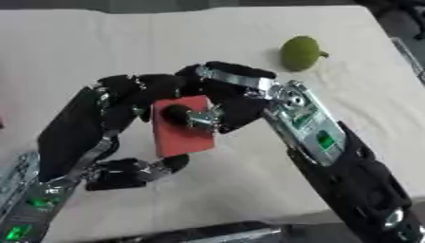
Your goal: Pick up the objects with one hand, pass them to the other hand, and then place them into the box on the other side of the table.
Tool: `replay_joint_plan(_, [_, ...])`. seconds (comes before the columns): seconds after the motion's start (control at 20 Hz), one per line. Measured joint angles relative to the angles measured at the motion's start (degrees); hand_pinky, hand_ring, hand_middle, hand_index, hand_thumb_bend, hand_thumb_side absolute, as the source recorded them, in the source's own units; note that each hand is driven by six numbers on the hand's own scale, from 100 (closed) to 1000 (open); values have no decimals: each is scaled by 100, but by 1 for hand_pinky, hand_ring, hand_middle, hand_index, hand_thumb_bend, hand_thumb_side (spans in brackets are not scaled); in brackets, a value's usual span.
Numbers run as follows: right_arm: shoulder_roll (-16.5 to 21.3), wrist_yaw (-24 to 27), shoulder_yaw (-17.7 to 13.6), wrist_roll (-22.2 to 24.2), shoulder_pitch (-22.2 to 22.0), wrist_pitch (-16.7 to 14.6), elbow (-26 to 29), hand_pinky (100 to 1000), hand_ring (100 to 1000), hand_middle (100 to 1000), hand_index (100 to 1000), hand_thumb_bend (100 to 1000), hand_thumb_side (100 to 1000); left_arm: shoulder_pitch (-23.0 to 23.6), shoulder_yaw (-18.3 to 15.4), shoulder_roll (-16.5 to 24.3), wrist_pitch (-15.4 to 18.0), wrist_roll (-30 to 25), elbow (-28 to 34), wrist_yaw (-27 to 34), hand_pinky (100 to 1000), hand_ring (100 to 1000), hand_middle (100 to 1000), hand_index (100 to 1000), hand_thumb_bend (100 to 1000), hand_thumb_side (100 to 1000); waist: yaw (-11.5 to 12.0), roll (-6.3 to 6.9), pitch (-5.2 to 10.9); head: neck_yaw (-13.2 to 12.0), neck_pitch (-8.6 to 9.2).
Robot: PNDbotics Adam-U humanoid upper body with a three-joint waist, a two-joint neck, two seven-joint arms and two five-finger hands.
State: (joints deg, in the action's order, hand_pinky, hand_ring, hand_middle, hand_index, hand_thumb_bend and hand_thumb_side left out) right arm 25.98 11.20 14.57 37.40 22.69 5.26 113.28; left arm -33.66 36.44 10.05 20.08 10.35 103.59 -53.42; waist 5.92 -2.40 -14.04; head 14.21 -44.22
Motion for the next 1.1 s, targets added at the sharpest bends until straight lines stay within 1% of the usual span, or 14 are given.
replay_joint_plan(0.05, [0, 0, 0, 1, 0, 1, 0, 835, 465, 385, 499, 100, 515, 0, 0, -1, -2, -9, -12, -12, 535, 321, 740, 997, 484, 100, 0, 0, 0, 1, 0])
replay_joint_plan(0.25, [0, 0, 0, 8, -3, 9, -27, 834, 465, 385, 499, 100, 516, 0, 1, -29, -49, -103, -29, -153, 518, 281, 682, 990, 433, 100, -1, 0, 0, 1, 0])
replay_joint_plan(0.4, [0, 0, -2, 1, -4, 19, -31, 834, 465, 384, 498, 100, 519, 0, 1, -47, -124, -195, -30, -270, 514, 267, 659, 987, 412, 100, -6, 0, 0, 1, 0])
replay_joint_plan(0.55, [0, 0, -6, -13, -5, 35, -41, 834, 465, 383, 498, 100, 521, 0, 6, -48, -229, -305, -31, -421, 513, 265, 658, 986, 404, 100, -10, 0, 0, 1, 0])
replay_joint_plan(0.7, [0, 0, -8, -21, -8, 43, -65, 833, 465, 383, 497, 100, 522, 0, 33, -61, -333, -405, -31, -584, 504, 241, 617, 978, 356, 100, -13, 2, 0, 1, 0])
replay_joint_plan(0.8, [1, 0, -17, -26, -8, 47, -65, 833, 465, 383, 497, 100, 523, 1, 37, -80, -397, -454, -31, -643, 484, 207, 559, 966, 317, 100, -14, 2, 0, 1, 0])
replay_joint_plan(0.85, [1, 0, -26, -27, -8, 49, -65, 833, 465, 383, 497, 100, 524, 3, 39, -93, -431, -462, -31, -660, 468, 185, 522, 956, 283, 100, -14, 2, 0, 1, 0])
replay_joint_plan(0.9, [1, 0, -36, -28, -7, 50, -65, 834, 465, 383, 498, 100, 524, 4, 42, -97, -468, -457, -31, -661, 445, 154, 473, 939, 223, 100, -14, 3, 0, 2, 0])
replay_joint_plan(0.95, [1, 0, -38, -30, -6, 51, -65, 834, 465, 383, 498, 100, 522, 9, 51, -98, -509, -433, -31, -660, 433, 140, 452, 930, 193, 100, -14, 3, 0, 2, 0])
replay_joint_plan(1.05, [1, 0, -40, -32, -3, 51, -65, 834, 465, 384, 498, 100, 525, 28, 69, -100, -613, -343, -33, -627, 403, 101, 379, 896, 102, 100, -14, 3, 0, 4, 0])
replay_joint_plan(1.1, [0, 0, -40, -32, -1, 50, -65, 834, 465, 385, 498, 100, 525, 34, 73, -103, -673, -281, -37, -583, 400, 100, 375, 893, 100, 100, -14, 3, 0, 4, 0])
